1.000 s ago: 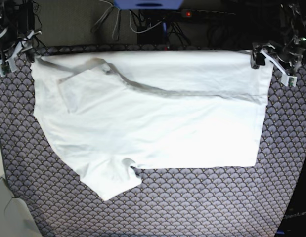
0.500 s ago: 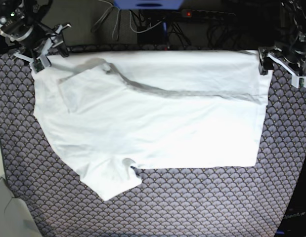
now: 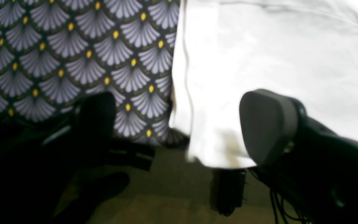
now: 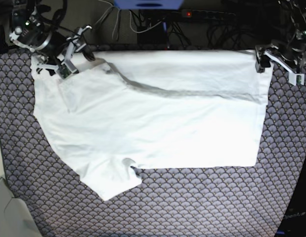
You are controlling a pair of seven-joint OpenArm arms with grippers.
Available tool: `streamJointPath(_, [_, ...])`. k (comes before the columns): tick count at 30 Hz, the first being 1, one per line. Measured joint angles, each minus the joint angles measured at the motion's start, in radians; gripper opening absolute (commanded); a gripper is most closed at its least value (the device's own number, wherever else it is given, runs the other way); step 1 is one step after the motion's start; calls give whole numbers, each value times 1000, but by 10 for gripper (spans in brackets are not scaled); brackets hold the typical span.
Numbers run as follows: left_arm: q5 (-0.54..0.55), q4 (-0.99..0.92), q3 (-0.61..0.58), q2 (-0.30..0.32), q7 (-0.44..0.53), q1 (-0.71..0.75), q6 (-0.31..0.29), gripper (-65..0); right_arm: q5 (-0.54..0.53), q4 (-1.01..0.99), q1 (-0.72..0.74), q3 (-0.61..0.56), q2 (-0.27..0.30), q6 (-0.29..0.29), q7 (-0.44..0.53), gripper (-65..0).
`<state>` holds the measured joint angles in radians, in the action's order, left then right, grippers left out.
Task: Fold the T-shirt properly
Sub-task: 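Release the right gripper and move it over the sleeve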
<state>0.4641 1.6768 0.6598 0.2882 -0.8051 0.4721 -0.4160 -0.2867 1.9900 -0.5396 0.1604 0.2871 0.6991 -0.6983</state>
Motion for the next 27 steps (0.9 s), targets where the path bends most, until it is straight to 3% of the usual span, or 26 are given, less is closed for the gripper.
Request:
streamJointPath(5, [0,0,37,-10,1,7,0,0,7,-2,37,-61,8,2,-7,-285])
streamJointPath(8, [-2,0,80,-30,-5,7,0,0,96,-2,48,-72,6,-1,-1,-285])
streamJointPath(10, [0,0,99,-31,1,5,0,0,153,-3,49,-90,-25,-1,-15,-285])
streamJointPath(21, [-4,0,101,-34,-5,7,0,0,396,-3,94,-185,-98,-1,-5,-285])
streamJointPath(27, [-4,-1,101,-34,0,6,0,0,411,-5,113,-201,-101,-1,-9,-285])
